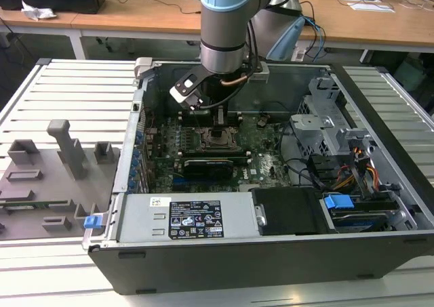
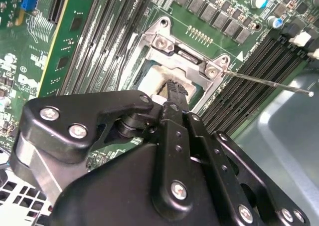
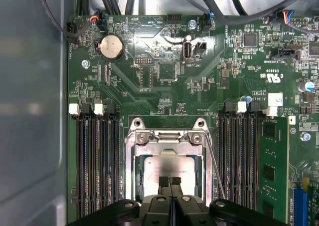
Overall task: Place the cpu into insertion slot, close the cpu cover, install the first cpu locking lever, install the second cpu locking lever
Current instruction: 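Close the cpu cover, then install the first cpu locking lever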
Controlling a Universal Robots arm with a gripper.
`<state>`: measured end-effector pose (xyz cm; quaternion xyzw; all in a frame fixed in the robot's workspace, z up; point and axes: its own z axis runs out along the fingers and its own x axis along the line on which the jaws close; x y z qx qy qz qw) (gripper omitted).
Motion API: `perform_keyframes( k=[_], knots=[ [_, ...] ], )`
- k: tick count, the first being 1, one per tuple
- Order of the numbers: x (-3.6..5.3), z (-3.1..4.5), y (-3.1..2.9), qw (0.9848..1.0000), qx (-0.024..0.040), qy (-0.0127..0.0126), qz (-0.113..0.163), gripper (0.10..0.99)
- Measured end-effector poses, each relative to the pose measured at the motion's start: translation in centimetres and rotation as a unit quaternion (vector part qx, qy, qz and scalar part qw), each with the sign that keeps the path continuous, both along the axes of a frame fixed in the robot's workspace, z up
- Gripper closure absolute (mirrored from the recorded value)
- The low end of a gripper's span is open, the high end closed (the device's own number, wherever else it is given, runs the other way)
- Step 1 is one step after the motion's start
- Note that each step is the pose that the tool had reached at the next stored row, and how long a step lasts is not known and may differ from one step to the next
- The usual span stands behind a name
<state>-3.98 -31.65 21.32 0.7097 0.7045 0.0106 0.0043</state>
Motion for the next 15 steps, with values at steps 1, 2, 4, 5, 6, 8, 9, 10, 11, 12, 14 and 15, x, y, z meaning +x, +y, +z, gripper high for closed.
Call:
perform_keyframes(
  k=[1, 2, 4, 5, 6, 8, 9, 10, 11, 12, 14, 15],
  knots=[
    [0.07, 0.0, 0.0, 1.0, 0.0, 0.0, 0.0, 0.98],
    [0.14, 0.0, 0.0, 1.0, 0.0, 0.0, 0.0, 0.98],
    [0.2, 0.0, 0.0, 1.0, 0.0, 0.0, 0.0, 0.98],
    [0.2, 0.0, 0.0, 1.0, 0.0, 0.0, 0.0, 0.98],
    [0.21, 0.01, 0.0, 1.0, 0.0, 0.0, 0.0, 0.98],
    [0.21, 0.06, 0.0, 1.0, -0.0001, 0.0001, 0.0, 0.98],
    [0.21, 0.08, 0.0, 1.0, 0.0, 0.0, 0.0, 0.98],
    [0.21, 0.09, 0.0, 1.0, 0.0001, 0.0, 0.0, 0.98],
    [0.21, 0.11, 0.0, 1.0, 0.0, 0.0, 0.0, 0.98],
    [0.21, 0.12, 0.0, 1.0, 0.0, 0.0, 0.0, 0.98],
    [0.21, 0.15, 0.0, 1.0, 0.0, 0.0, 0.0, 0.98],
    [0.21, 0.16, 0.0, 1.0, 0.0, 0.0, 0.0, 0.98]
  ],
)
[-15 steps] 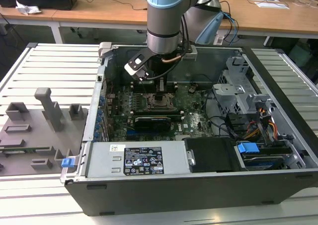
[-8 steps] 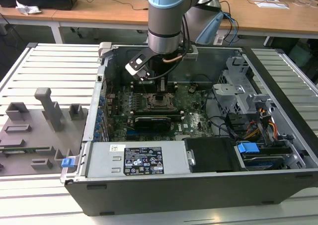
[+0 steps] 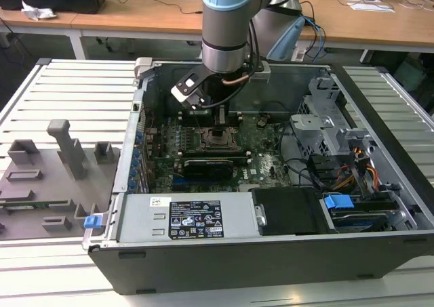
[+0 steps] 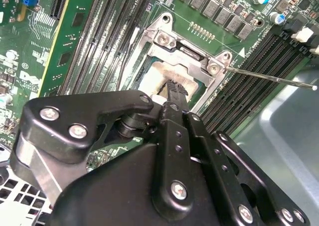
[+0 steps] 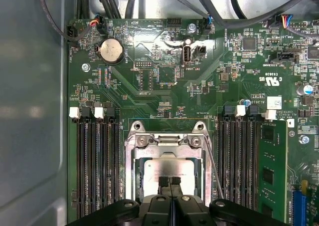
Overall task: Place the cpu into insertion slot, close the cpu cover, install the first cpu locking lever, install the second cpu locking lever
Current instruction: 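Install the first cpu locking lever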
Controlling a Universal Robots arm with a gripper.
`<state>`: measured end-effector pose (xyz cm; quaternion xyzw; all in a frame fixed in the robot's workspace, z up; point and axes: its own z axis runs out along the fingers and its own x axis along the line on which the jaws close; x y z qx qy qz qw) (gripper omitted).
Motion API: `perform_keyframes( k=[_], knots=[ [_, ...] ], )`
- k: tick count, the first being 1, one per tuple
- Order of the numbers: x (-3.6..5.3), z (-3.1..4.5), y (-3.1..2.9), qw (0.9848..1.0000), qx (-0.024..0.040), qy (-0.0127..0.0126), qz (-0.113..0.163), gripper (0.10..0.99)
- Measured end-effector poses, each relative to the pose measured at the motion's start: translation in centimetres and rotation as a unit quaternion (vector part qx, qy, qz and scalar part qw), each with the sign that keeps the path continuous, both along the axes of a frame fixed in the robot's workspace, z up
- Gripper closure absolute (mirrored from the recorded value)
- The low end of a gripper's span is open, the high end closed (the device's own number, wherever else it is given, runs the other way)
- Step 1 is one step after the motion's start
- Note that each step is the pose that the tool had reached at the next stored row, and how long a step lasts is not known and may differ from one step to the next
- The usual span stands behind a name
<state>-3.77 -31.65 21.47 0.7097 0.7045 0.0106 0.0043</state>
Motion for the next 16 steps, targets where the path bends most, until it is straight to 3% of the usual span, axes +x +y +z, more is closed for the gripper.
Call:
perform_keyframes(
  k=[16],
  knots=[
    [0.0, 0.26, 0.0, 1.0, 0.0, 0.0, 0.0, 0.98]
  ],
)
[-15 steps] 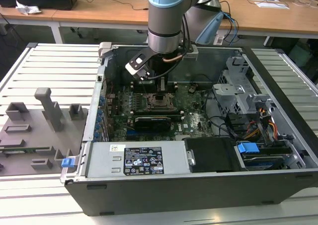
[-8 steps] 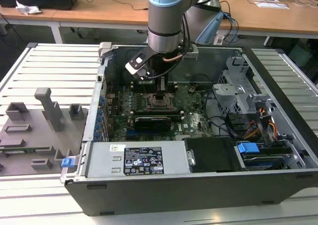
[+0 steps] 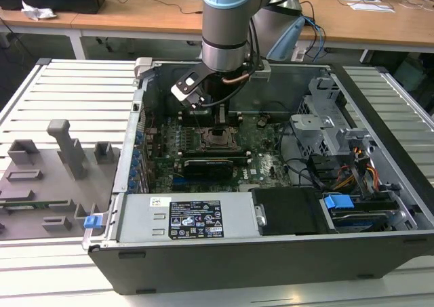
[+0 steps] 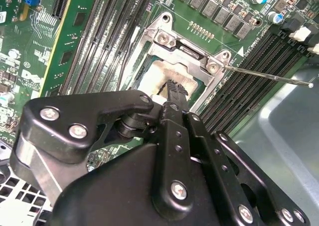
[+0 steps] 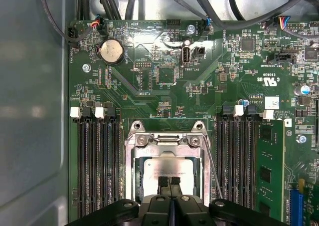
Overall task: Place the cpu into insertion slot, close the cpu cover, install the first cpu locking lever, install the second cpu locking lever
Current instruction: 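Install the first cpu locking lever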
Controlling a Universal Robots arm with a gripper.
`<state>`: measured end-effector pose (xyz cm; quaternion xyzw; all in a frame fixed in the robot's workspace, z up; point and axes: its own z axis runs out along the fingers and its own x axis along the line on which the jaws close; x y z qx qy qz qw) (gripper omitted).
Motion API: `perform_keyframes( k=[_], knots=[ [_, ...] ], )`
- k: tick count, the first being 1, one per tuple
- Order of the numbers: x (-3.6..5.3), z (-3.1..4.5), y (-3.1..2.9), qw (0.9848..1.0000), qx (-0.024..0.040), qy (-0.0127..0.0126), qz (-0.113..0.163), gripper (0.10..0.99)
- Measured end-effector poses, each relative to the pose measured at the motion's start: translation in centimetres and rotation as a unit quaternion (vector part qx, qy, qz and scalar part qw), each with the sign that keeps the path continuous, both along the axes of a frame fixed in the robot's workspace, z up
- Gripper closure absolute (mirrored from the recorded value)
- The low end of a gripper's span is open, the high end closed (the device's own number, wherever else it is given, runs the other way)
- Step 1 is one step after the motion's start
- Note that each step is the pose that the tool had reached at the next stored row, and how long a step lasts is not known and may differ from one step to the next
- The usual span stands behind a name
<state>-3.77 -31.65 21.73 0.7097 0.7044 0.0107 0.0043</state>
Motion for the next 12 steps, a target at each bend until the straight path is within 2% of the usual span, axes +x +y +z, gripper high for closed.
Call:
perform_keyframes(
  k=[12],
  knots=[
    [0.0, 0.28, 0.0, 1.0, -0.0001, 0.0, 0.0, 0.98]
  ],
)
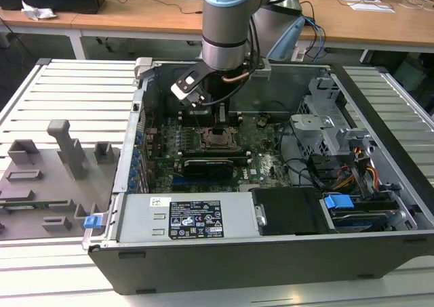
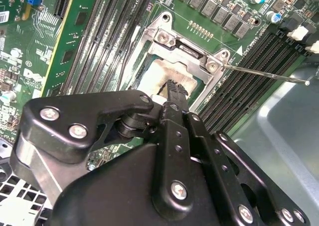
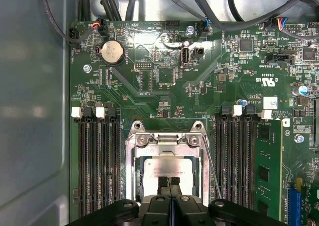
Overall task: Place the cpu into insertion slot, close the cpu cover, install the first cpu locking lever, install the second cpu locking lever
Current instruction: 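Install the first cpu locking lever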
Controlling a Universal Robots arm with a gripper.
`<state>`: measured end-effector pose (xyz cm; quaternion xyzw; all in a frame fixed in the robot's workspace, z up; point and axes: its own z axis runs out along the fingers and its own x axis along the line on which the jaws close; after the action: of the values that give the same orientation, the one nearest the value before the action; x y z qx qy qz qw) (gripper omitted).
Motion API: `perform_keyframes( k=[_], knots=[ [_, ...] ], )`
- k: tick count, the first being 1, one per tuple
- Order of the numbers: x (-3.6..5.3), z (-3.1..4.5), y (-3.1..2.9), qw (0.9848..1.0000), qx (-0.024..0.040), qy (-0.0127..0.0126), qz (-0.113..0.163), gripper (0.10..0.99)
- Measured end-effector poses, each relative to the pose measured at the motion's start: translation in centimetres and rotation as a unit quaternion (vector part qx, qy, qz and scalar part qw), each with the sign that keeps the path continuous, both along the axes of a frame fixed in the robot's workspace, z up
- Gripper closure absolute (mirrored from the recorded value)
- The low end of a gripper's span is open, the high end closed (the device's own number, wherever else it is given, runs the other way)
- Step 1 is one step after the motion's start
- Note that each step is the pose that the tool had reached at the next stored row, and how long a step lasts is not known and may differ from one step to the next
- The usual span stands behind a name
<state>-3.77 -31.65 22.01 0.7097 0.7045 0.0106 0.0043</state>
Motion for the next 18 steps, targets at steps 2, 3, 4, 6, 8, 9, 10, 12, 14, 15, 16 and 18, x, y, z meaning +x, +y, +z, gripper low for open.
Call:
perform_keyframes(
  k=[2, 3, 4, 6, 8, 9, 10, 12, 14, 15, 16, 18],
  knots=[
    [0.0, 0.05, 0.0, 1.0, 0.0, 0.0, 0.0, 0.98],
    [0.0, 0.09, 0.0, 1.0, 0.0, 0.0, 0.0, 0.98],
    [0.0, 0.11, 0.0, 1.0, 0.0, 0.0, 0.0, 0.98],
    [0.0, 0.17, 0.0, 1.0, 0.0, 0.0, 0.0, 0.98],
    [0.0, 0.22, 0.0, 1.0, 0.0, 0.0, 0.0, 0.98],
    [0.0, 0.25, 0.0, 1.0, 0.0, 0.0, 0.0, 0.98],
    [0.0, 0.27, 0.0, 1.0, 0.0, 0.0, 0.0, 0.98],
    [0.0, 0.31, 0.0, 1.0, 0.0, 0.0, 0.0, 0.98],
    [0.0, 0.35, 0.0, 1.0, 0.0, 0.0, 0.0, 0.98],
    [0.0, 0.37, 0.0, 1.0, 0.0, 0.0, 0.0, 0.98],
    [0.0, 0.4, 0.0, 1.0, 0.0, 0.0, 0.0, 0.98],
    [0.0, 0.44, 0.0, 1.0, 0.0, 0.0, 0.0, 0.98]
  ],
)
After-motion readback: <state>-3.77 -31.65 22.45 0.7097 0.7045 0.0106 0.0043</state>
